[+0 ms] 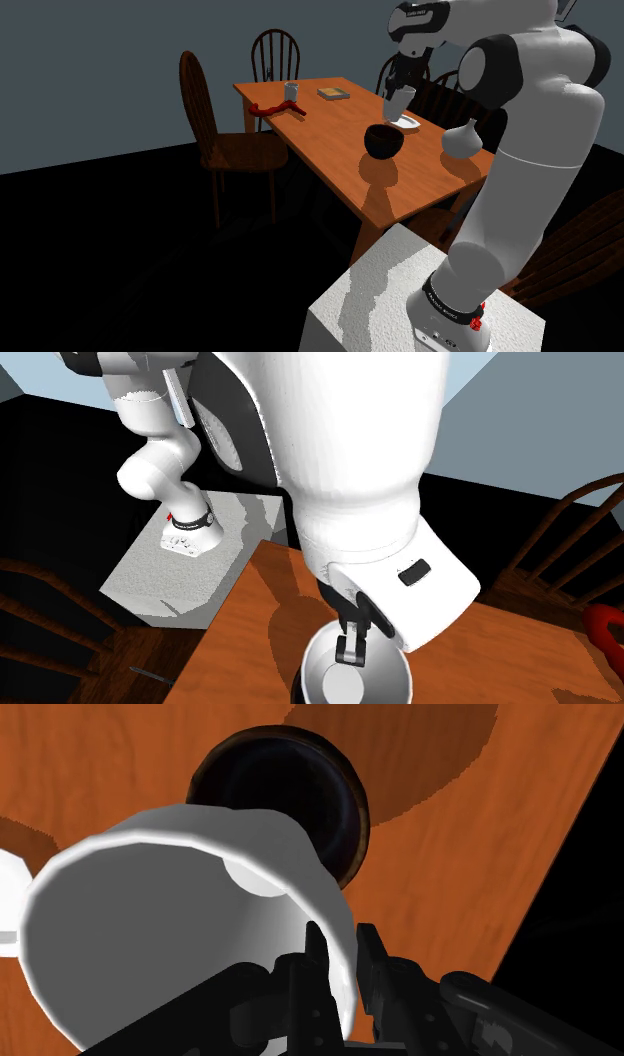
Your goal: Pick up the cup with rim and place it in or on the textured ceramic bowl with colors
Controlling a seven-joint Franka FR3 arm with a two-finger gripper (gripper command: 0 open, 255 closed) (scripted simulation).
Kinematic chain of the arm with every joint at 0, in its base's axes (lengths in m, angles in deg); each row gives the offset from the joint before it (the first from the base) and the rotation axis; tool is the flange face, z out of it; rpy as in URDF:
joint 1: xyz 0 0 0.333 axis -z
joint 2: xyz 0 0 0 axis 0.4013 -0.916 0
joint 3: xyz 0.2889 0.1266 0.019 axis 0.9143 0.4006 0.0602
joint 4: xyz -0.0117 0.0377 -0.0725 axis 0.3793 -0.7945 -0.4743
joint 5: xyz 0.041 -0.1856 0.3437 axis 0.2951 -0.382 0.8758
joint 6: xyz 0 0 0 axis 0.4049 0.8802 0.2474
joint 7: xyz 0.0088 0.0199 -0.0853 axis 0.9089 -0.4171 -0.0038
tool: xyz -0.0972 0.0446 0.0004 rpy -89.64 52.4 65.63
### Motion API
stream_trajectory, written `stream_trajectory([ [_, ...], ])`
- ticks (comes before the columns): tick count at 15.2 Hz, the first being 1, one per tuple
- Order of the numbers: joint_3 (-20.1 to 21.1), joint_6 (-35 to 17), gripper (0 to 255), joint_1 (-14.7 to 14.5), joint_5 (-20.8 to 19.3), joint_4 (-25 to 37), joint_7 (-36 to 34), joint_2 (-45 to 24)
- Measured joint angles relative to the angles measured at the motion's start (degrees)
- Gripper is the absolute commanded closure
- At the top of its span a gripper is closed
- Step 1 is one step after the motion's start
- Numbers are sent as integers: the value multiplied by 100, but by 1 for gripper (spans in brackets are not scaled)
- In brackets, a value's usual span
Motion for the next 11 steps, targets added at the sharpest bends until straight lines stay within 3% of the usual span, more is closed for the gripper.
stream_trajectory([
  [11,40,-867,255,-43,71,-831,76,-48],
])
